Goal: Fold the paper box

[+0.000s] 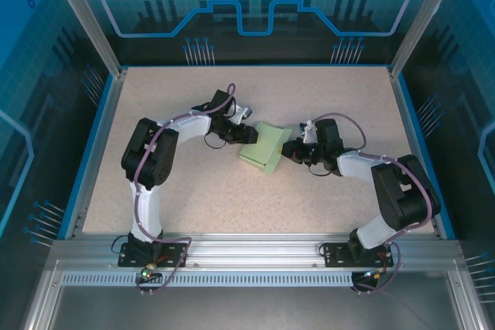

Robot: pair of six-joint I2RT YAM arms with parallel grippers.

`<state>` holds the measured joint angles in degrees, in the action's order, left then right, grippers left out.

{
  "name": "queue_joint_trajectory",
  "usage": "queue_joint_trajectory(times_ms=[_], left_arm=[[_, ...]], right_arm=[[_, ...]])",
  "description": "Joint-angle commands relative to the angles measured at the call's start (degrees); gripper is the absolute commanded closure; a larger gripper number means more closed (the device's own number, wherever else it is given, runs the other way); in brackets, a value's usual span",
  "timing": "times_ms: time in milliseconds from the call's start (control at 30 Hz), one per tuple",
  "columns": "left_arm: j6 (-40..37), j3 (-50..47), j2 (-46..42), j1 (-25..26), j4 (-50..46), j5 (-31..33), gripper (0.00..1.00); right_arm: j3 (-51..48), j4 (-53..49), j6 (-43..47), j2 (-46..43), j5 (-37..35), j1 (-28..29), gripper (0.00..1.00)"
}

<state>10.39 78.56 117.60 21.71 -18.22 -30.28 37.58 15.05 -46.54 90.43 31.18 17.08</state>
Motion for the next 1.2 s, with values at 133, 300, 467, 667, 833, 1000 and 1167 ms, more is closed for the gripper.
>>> queue_joint_trajectory(times_ms=[133,300,467,667,833,1000,1167], left_arm=[[-0.9,0.2,1.7,0.7,-3.4,1.1,0.46],[-0.6,0.6,1.5,0.7,-3.5,1.0,0.44],[0.8,0.9,0.1,0.7,-2.7,1.0,0.39],[2.7,0.9,-0.9,0.3,-1.5,0.5,0.36],[3.5,-0.1,-0.7,0.0,-1.0,-0.1,0.46],[5.0,-2.4,-0.7,0.0,0.4,-1.6,0.58],[7.1,-4.3,-0.5,0.1,1.9,-3.6,0.66]], right_arm=[[-0.9,-0.5,0.6,4.7,-2.5,-0.7,0.89],[-0.4,0.1,2.1,5.5,-0.9,-1.5,0.82],[-0.1,0.1,3.5,3.9,0.5,-2.2,0.74],[0.7,0.1,4.4,4.8,1.0,-2.6,0.72],[1.4,2.9,3.4,7.2,2.7,-2.7,0.71],[2.5,4.6,2.6,8.7,3.5,-1.9,0.7],[2.7,7.5,0.9,9.7,4.2,-1.4,0.68]])
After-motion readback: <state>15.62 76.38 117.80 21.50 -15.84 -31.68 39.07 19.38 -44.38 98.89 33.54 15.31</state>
